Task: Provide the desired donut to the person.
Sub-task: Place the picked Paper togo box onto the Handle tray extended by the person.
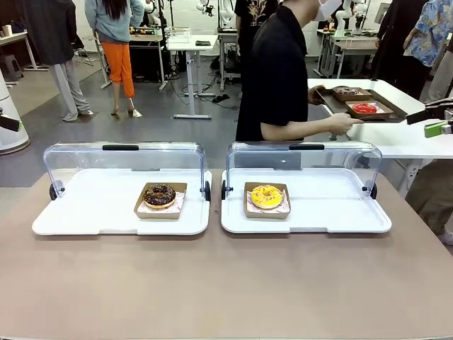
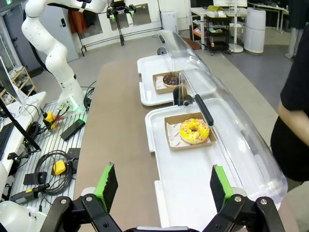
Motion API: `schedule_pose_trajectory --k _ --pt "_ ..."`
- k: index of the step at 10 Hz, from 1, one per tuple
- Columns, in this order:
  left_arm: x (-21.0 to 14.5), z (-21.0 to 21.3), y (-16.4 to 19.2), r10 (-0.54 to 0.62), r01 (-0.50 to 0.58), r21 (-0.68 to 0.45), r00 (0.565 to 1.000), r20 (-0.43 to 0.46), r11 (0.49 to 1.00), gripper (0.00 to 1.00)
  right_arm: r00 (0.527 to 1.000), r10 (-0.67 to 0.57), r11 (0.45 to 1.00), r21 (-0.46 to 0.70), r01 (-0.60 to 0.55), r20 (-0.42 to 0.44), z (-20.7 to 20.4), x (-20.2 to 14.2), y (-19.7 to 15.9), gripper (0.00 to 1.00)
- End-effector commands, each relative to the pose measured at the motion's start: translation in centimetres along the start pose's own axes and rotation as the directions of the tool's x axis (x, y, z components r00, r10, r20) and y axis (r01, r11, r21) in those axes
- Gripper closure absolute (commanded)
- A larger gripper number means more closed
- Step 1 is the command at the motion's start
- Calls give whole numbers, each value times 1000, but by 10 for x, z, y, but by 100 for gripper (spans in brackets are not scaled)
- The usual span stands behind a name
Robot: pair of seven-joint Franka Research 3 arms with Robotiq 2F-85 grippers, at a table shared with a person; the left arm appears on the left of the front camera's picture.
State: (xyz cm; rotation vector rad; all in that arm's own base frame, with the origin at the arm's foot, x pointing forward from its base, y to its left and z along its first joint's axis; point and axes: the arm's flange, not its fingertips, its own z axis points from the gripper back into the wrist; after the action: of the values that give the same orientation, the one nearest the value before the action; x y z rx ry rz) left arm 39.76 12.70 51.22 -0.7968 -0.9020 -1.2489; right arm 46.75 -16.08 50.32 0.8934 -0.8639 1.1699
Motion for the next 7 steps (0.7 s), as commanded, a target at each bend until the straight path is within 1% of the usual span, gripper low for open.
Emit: schedule_pose_trajectory --k 1,7 --pt "1 0 0 -3 3 -4 1000 7 1000 0 1000 3 1000 0 -3 2 0 1 1 0" --pt "1 0 0 -3 3 -4 1000 7 1000 0 1000 3 1000 0 -3 2 0 1 1 0"
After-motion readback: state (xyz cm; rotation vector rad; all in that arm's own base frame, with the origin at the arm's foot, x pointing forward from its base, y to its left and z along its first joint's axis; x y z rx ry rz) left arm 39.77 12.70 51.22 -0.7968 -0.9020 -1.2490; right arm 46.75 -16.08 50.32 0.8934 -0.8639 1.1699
